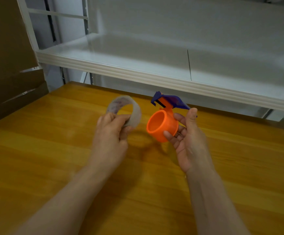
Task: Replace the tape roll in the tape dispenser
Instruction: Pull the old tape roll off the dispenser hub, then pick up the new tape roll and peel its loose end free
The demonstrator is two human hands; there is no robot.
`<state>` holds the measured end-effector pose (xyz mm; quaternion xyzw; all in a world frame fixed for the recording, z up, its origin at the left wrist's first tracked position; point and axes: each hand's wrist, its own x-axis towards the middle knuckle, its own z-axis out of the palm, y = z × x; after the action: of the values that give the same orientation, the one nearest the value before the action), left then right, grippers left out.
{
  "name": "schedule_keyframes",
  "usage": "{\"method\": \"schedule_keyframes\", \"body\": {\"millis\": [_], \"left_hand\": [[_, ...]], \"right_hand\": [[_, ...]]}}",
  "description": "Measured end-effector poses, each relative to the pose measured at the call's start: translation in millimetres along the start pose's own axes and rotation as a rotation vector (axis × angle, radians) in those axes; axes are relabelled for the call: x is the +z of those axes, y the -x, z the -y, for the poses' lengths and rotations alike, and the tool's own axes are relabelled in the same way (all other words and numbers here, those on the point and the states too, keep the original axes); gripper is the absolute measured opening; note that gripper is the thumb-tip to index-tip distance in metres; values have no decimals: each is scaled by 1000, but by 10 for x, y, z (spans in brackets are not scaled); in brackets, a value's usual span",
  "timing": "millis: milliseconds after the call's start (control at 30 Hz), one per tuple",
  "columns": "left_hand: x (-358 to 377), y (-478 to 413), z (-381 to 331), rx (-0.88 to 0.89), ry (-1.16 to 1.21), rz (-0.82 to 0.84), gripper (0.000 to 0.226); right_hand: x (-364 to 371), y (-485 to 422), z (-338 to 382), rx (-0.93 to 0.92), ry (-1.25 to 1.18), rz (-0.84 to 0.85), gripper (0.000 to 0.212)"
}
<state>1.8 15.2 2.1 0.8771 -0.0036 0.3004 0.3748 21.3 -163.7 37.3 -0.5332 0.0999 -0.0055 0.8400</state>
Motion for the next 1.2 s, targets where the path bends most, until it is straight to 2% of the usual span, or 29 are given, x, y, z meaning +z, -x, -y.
{"method": "schedule_keyframes", "body": {"millis": [100, 200, 533, 633, 667, 733, 900, 1000, 1133, 1200], "left_hand": [[10, -76, 87, -42, -219, 48, 37], [52, -185, 182, -45, -320, 45, 28], [275, -481, 431, -106, -386, 33, 26], [291, -468, 356, -118, -442, 19, 33], [285, -446, 305, -118, -391, 4, 36], [247, -384, 152, -164, -144, 13, 35], [164, -198, -218, -629, 666, 379, 27], [103, -175, -247, -829, 1018, 507, 31], [22, -185, -208, -884, 1112, 520, 42], [-18, -198, -174, -900, 1084, 509, 49]], "right_hand": [[-13, -3, 9, 11, -17, 7, 69], [-6, -7, 4, 14, -27, 12, 69], [-6, -19, 11, 27, -43, 41, 70], [-5, -28, 10, 36, -46, 46, 72], [-3, -31, 4, 39, -49, 48, 72], [2, -32, -8, 42, -55, 50, 71], [25, -6, -52, 71, -90, 87, 63], [44, 5, -90, 107, -135, 125, 62], [54, 7, -129, 117, -150, 141, 69], [42, 5, -124, 84, -80, 145, 59]]}}
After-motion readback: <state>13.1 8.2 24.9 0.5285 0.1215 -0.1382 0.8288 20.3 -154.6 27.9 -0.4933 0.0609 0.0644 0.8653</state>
